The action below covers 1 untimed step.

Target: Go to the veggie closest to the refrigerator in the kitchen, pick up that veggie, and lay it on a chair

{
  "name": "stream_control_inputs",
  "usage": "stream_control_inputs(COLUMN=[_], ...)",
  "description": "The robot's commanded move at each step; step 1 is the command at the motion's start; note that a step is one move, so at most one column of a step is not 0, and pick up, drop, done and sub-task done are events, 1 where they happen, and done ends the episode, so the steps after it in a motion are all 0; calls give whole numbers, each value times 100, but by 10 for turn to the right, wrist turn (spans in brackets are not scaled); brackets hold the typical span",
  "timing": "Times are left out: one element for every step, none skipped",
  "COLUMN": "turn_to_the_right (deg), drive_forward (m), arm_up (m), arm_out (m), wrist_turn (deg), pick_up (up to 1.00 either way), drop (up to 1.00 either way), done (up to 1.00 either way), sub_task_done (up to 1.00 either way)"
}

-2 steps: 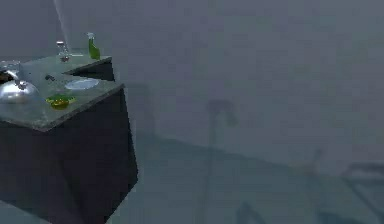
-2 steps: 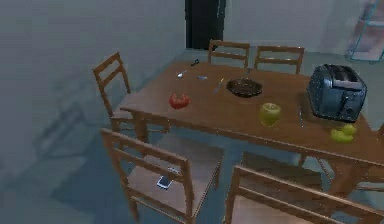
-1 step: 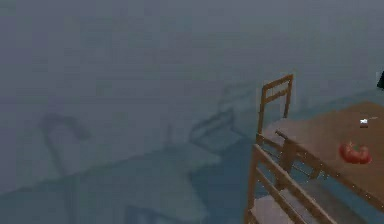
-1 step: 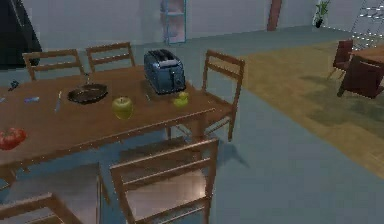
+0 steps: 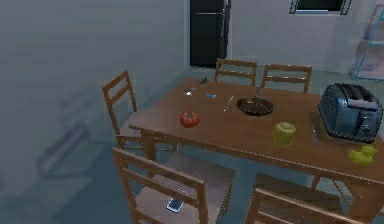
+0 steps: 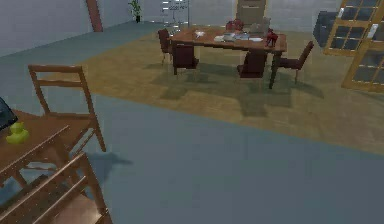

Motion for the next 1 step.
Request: stream_control_inputs(turn_to_the_right=[0], drive_forward=[30], arm_up=[0], arm_out=[0], wrist_turn=[0], pick_up=[0], drop=[0], done=[0], sub_task_done=[0])
